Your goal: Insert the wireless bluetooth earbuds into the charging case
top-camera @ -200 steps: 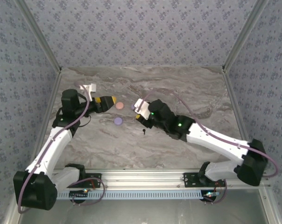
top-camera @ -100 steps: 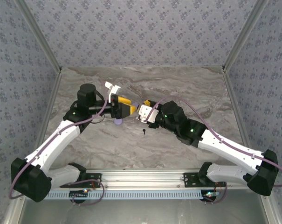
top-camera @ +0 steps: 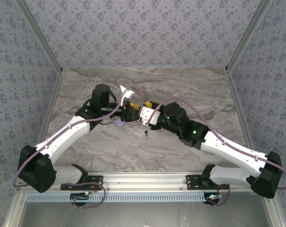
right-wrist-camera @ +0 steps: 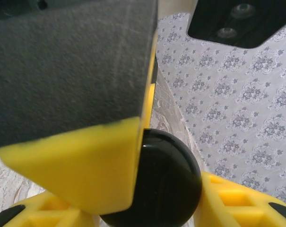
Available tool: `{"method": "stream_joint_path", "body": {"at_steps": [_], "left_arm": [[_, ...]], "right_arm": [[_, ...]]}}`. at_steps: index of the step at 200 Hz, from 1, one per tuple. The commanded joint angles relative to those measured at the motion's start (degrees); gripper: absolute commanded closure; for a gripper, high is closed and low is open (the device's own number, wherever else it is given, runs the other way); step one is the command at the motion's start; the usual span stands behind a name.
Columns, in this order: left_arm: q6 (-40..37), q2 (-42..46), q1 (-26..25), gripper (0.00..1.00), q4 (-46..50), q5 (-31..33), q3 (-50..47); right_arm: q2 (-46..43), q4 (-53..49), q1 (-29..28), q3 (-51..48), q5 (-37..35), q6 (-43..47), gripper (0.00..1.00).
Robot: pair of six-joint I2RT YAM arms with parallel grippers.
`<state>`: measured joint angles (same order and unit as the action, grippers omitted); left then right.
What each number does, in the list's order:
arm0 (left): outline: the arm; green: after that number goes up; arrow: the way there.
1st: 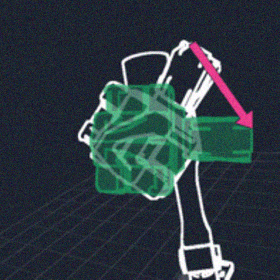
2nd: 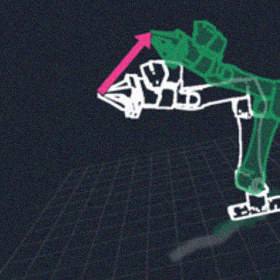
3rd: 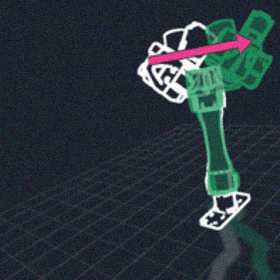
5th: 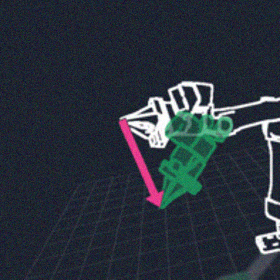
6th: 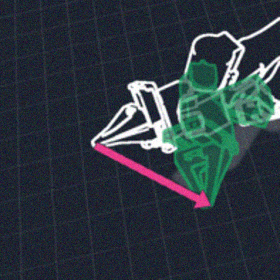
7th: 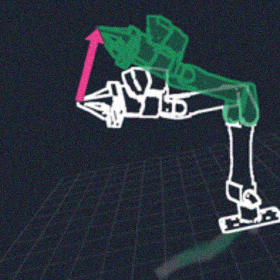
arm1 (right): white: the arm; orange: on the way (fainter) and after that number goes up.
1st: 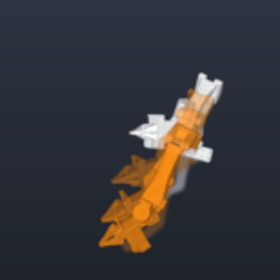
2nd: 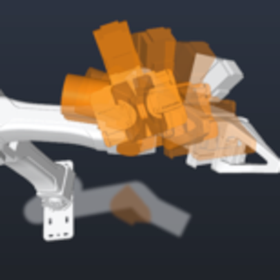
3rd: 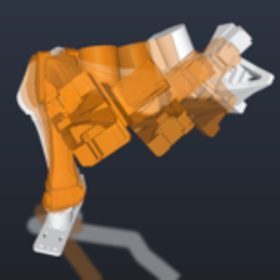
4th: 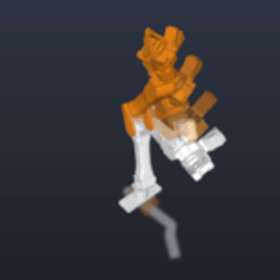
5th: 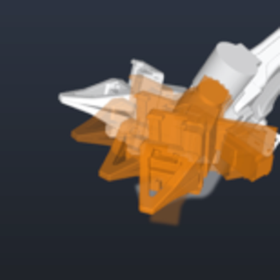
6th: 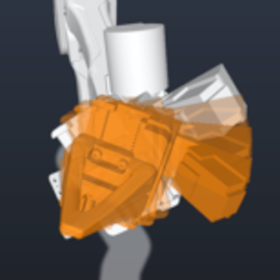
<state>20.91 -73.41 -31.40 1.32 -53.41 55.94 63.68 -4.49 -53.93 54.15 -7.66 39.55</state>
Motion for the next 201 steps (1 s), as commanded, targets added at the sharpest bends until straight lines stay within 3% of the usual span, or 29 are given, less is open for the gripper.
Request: {"method": "stream_joint_path", "body": {"at_steps": [1,61,97,133,172,201], "left_arm": [[0.08,-0.91,-0.58,0.49,-1.85,-1.83,2.81],[0.28,-1.93,-0.75,0.77,-1.68,-1.56,3.56],[-1.06,-0.82,-0.79,0.84,-1.24,0.94,3.56],[-5.23,2.90,-0.98,0.91,-4.80,6.30,1.14],[-17.98,10.50,-5.75,0.92,-13.97,15.85,-5.64],[-23.19,13.36,-7.68,0.98,-20.34,19.75,-9.56]], "right_arm": [[0.39,0.55,-0.28,0.41,0.41,0.87,0.52],[0.11,-1.90,0.48,1.08,0.17,-0.59,0.47],[-2.87,-5.13,2.91,1.40,3.05,-5.53,0.25],[-9.82,-6.90,8.19,-1.58,13.68,-13.10,0.00],[-16.17,-0.19,16.85,-5.76,26.64,-29.18,0.00],[-17.74,6.18,18.89,-6.93,32.55,-36.35,0.00]]}}
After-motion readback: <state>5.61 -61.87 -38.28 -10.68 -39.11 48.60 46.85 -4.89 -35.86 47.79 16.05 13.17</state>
